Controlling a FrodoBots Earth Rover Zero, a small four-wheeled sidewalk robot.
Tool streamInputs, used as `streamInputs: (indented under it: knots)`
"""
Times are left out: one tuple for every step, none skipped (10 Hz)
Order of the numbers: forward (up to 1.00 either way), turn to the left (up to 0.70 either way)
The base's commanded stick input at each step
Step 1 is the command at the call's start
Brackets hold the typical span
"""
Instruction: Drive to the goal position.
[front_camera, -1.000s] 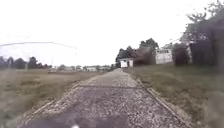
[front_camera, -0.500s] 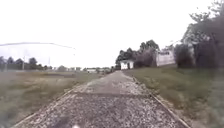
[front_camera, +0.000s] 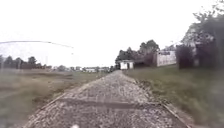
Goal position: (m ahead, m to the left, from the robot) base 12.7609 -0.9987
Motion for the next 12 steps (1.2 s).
streamInputs:
  knots:
    - [1.0, 0.0]
    - [1.0, 0.0]
    - [1.0, 0.0]
    - [1.0, 0.0]
    - [1.0, 0.0]
    - [1.0, 0.0]
    - [1.0, 0.0]
    - [1.0, 0.0]
    - [1.0, 0.0]
    - [1.0, 0.0]
    - [1.0, 0.0]
    - [1.0, 0.0]
